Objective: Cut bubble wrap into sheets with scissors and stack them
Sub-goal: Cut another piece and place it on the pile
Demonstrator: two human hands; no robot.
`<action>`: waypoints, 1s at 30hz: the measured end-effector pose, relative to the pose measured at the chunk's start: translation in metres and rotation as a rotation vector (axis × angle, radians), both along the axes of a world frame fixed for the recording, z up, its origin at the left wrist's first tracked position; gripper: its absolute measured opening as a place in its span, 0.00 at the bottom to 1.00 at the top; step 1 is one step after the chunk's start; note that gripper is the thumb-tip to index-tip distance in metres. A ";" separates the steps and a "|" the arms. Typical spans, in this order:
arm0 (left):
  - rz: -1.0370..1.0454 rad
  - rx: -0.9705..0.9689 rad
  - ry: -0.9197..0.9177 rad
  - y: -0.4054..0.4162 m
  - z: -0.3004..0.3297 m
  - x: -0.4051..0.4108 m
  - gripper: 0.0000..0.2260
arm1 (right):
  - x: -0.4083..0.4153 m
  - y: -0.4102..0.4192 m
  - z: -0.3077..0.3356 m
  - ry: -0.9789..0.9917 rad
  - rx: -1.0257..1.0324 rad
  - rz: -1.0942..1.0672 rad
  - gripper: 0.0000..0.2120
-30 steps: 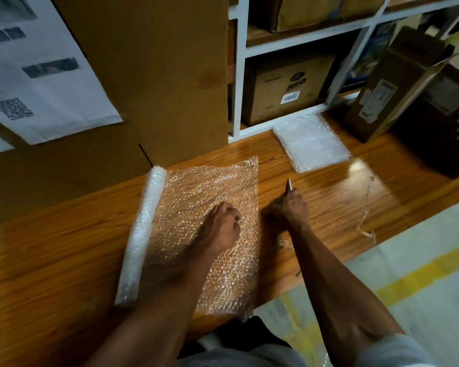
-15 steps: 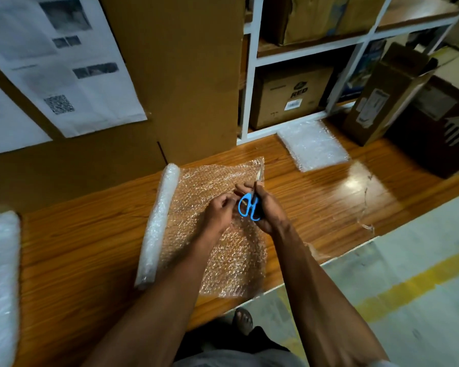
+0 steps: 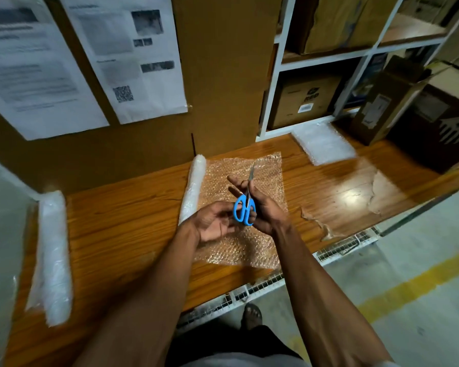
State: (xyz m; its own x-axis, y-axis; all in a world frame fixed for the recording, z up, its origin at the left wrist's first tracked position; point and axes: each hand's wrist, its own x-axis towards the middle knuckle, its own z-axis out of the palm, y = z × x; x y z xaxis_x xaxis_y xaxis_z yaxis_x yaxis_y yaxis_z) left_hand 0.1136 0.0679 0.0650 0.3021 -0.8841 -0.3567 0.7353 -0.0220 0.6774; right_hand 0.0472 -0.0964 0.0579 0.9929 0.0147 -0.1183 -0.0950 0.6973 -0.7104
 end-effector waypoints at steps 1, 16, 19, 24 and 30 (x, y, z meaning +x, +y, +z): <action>-0.049 0.001 -0.031 0.006 -0.001 -0.001 0.16 | -0.002 0.005 -0.003 -0.027 0.024 0.024 0.13; -0.003 0.041 -0.023 0.029 -0.006 -0.038 0.08 | -0.036 0.046 0.007 0.071 -0.232 -0.011 0.27; 0.034 0.256 -0.160 0.031 -0.011 -0.041 0.11 | -0.038 0.046 -0.026 0.189 -0.642 -0.188 0.21; -0.043 0.528 -0.265 0.057 -0.037 -0.049 0.16 | -0.074 0.035 -0.091 0.258 -1.554 -0.108 0.11; -0.280 0.574 -0.153 0.095 -0.054 -0.057 0.19 | -0.115 0.037 -0.121 0.151 -1.945 0.049 0.21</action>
State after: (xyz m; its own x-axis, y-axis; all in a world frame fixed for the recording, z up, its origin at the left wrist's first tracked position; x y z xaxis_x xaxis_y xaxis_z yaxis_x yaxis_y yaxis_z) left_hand 0.0564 0.1626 0.0106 0.1732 -0.6185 -0.7665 0.5453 -0.5879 0.5975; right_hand -0.0683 -0.0595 -0.0629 0.9774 -0.1972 -0.0756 -0.2112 -0.9046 -0.3703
